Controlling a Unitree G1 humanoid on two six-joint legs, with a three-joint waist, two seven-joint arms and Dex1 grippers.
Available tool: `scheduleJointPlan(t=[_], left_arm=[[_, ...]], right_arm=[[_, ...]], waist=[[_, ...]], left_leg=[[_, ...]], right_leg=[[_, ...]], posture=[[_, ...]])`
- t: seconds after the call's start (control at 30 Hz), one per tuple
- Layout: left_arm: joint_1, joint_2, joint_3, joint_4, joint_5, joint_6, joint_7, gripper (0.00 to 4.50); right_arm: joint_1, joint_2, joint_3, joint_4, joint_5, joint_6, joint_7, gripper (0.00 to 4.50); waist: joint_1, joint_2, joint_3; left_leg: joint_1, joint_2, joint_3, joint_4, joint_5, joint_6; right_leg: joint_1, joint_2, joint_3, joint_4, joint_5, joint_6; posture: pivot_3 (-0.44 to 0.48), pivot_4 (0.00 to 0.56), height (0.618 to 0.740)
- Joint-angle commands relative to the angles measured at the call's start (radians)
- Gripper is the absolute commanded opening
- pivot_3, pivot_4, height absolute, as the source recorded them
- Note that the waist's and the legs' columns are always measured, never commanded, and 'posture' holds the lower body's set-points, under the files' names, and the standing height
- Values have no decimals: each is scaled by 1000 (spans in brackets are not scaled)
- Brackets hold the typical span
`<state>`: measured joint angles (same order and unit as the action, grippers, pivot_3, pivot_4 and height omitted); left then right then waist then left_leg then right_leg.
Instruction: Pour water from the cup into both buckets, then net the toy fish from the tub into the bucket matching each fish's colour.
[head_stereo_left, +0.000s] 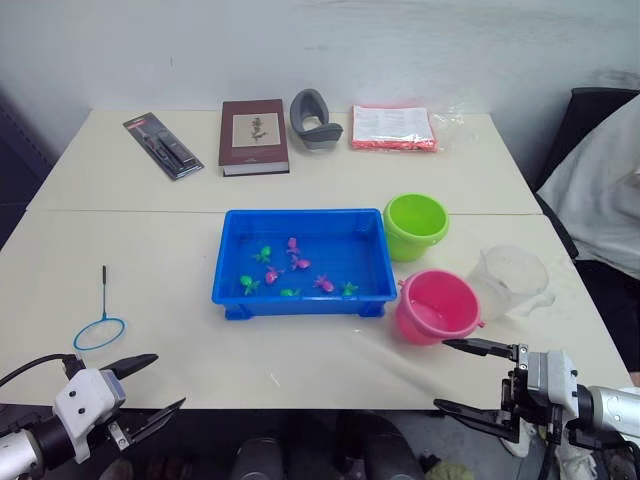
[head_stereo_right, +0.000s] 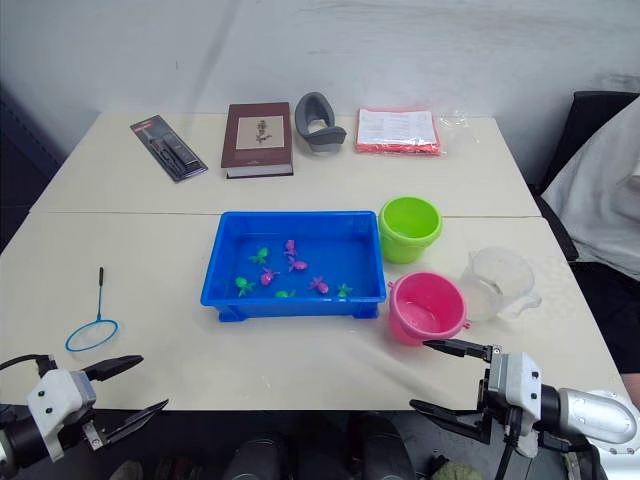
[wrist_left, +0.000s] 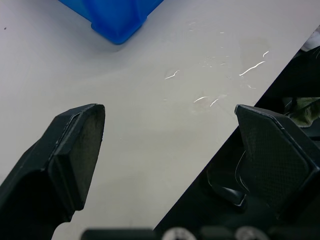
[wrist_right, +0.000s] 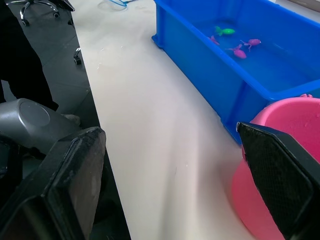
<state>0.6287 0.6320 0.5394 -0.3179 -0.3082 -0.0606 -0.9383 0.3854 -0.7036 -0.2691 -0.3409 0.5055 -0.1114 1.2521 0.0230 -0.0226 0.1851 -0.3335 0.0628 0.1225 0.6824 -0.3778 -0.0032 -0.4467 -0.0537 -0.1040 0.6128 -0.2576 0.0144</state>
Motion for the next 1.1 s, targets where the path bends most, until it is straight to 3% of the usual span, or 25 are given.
scheduleJointPlan(t=[0.03,0.13,0.23,0.43,0.53,0.73,1.1], left_arm=[[4,13,-3,-59,-77,52,-18,4478],[-48,35,-45,-168,-215,196,-14,4478],[-99,34,-90,-242,-248,266,27,4478],[-325,-43,-254,-302,-211,298,161,4478],[-405,-45,-315,-288,-194,318,180,4478],[-459,-5,-358,-264,-190,334,150,4478],[-491,31,-338,-251,-203,358,131,4478]], right_arm=[[15,30,-25,-44,37,-2,-50,4500],[59,120,-157,-106,103,33,-232,4500],[89,188,-237,-114,145,79,-363,4500],[55,273,-382,21,85,79,-599,4500],[47,240,-363,61,0,244,-749,4500],[-24,226,-272,120,-35,328,-770,4500],[-224,245,-255,305,-58,308,-819,4500]], waist=[[0,0,0],[4,1,0],[7,2,-1],[-2,4,-3],[-9,7,-5],[-28,12,-7],[-29,13,-8]], left_leg=[[0,0,0,0,0,0],[0,1,-1,0,0,-1],[-1,-1,-1,0,0,-1],[0,-1,2,0,0,-1],[2,0,3,0,0,-3],[4,1,3,-1,1,-6],[7,1,7,-3,2,-7]], right_leg=[[0,0,0,0,0,0],[0,1,0,0,0,0],[0,-1,0,1,0,0],[3,-1,3,5,0,0],[2,1,5,7,0,-1],[2,9,13,8,0,-1],[1,11,19,9,-1,-1]], posture=[[0,150,740],[0,150,740],[0,150,740],[0,150,740],[0,150,740],[0,150,740],[0,150,740]])
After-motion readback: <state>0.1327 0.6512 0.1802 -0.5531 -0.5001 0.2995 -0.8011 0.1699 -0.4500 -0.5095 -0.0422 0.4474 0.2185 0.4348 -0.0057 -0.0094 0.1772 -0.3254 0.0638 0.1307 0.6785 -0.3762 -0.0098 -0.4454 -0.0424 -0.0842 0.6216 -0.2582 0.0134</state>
